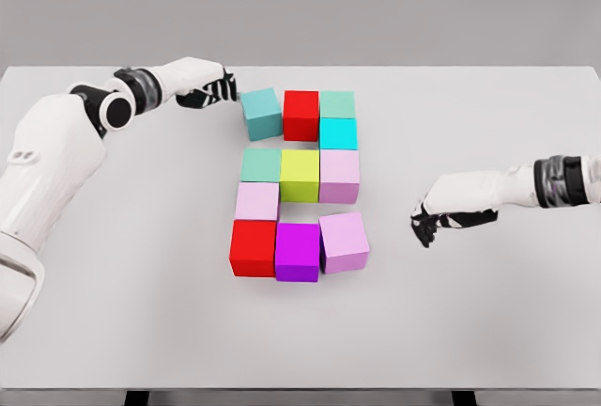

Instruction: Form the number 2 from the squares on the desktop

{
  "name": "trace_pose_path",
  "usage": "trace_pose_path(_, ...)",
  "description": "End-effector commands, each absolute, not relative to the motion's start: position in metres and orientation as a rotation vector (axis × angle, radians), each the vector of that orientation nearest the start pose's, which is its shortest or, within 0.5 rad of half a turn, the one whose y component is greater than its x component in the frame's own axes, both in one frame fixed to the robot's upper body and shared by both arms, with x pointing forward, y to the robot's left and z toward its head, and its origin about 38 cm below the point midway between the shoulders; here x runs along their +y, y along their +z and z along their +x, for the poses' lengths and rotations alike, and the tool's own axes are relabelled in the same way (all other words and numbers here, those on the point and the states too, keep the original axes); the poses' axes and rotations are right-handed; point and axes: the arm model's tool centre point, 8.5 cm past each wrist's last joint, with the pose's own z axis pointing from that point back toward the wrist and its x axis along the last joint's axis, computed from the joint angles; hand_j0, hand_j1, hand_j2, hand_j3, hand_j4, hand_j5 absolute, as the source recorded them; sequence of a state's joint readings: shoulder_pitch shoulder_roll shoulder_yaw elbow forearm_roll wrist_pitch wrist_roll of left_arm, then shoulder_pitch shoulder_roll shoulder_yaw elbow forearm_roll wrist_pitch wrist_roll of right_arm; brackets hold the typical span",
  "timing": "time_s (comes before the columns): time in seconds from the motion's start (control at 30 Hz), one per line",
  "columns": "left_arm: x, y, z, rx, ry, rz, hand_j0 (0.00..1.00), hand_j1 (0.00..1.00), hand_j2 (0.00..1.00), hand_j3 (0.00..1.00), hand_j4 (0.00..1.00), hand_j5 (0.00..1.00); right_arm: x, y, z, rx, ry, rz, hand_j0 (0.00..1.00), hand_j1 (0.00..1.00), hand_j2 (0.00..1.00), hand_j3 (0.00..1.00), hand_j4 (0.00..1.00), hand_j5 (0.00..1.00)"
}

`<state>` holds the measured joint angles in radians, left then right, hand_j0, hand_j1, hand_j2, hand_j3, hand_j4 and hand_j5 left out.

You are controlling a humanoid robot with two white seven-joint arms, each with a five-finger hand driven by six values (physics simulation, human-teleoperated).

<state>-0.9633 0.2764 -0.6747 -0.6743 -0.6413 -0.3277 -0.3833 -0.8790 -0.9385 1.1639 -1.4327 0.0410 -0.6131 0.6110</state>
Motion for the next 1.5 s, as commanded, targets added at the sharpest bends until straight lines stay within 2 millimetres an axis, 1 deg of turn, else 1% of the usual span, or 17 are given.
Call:
trace_pose_path(0.0,0.230,0.164,0.572,-1.199,-1.675,0.524,0.50,0.50,0.50,0.50,0.50,0.50,-0.287,0.166,0.405,-1.145,2.245,0.050,0.12,0.12,0.12,0.12,0.12,0.12)
trace_pose_path(0.13,0.233,0.157,0.569,-1.107,-1.685,0.491,0.48,0.48,0.48,0.48,0.48,0.48,-0.267,0.158,0.405,-1.156,2.285,0.075,0.12,0.12,0.12,0.12,0.12,0.12)
trace_pose_path(0.23,0.231,0.152,0.567,-1.087,-1.685,0.470,0.48,0.48,0.48,0.48,0.48,0.48,-0.263,0.155,0.404,-1.147,2.309,0.072,0.12,0.12,0.12,0.12,0.12,0.12)
trace_pose_path(0.3,0.229,0.153,0.567,-1.094,-1.689,0.469,0.48,0.48,0.48,0.48,0.48,0.48,-0.260,0.153,0.402,-1.142,2.323,0.080,0.12,0.12,0.12,0.12,0.12,0.12)
trace_pose_path(0.4,0.222,0.161,0.565,-1.106,-1.715,0.460,0.48,0.48,0.48,0.48,0.48,0.48,-0.256,0.151,0.400,-1.128,2.358,0.071,0.12,0.12,0.12,0.12,0.12,0.12)
trace_pose_path(0.47,0.228,0.161,0.563,-1.062,-1.748,0.441,0.48,0.48,0.48,0.48,0.48,0.48,-0.254,0.150,0.398,-1.129,2.365,0.078,0.12,0.12,0.12,0.12,0.12,0.12)
trace_pose_path(0.5,0.227,0.162,0.561,-1.042,-1.768,0.429,0.48,0.48,0.48,0.48,0.48,0.48,-0.253,0.151,0.397,-1.130,2.372,0.077,0.12,0.12,0.12,0.12,0.12,0.12)
trace_pose_path(0.57,0.231,0.163,0.561,-1.034,-1.767,0.441,0.48,0.48,0.48,0.48,0.48,0.48,-0.250,0.151,0.395,-1.131,2.390,0.074,0.13,0.13,0.13,0.13,0.13,0.13)
trace_pose_path(0.63,0.231,0.163,0.561,-1.035,-1.768,0.440,0.48,0.48,0.48,0.48,0.48,0.48,-0.249,0.151,0.395,-1.132,2.390,0.076,0.13,0.13,0.13,0.13,0.13,0.13)
trace_pose_path(0.77,0.232,0.163,0.563,-1.044,-1.753,0.451,0.48,0.48,0.48,0.48,0.48,0.48,-0.242,0.153,0.392,-1.153,2.406,0.090,0.13,0.13,0.13,0.13,0.13,0.13)
trace_pose_path(0.83,0.232,0.163,0.564,-1.051,-1.743,0.455,0.48,0.48,0.48,0.48,0.48,0.48,-0.241,0.150,0.390,-1.142,2.411,0.102,0.13,0.13,0.13,0.13,0.13,0.13)
trace_pose_path(0.97,0.228,0.162,0.564,-1.056,-1.740,0.447,0.48,0.48,0.48,0.48,0.48,0.48,-0.236,0.151,0.387,-1.154,2.421,0.112,0.13,0.13,0.13,0.13,0.13,0.13)
trace_pose_path(1.07,0.224,0.164,0.566,-1.085,-1.727,0.460,0.48,0.48,0.48,0.48,0.48,0.48,-0.231,0.147,0.385,-1.154,2.427,0.131,0.13,0.13,0.13,0.13,0.13,0.13)
trace_pose_path(1.23,0.220,0.161,0.566,-1.085,-1.718,0.453,0.48,0.48,0.48,0.48,0.48,0.48,-0.231,0.147,0.387,-1.152,2.428,0.127,0.13,0.13,0.13,0.13,0.13,0.13)
trace_pose_path(1.3,0.217,0.160,0.567,-1.092,-1.716,0.449,0.48,0.48,0.48,0.48,0.48,0.48,-0.225,0.149,0.388,-1.164,2.432,0.127,0.13,0.13,0.13,0.13,0.13,0.13)
trace_pose_path(1.47,0.218,0.160,0.567,-1.091,-1.709,0.447,0.48,0.48,0.48,0.48,0.48,0.48,-0.221,0.146,0.391,-1.146,2.438,0.100,0.13,0.13,0.13,0.13,0.13,0.13)
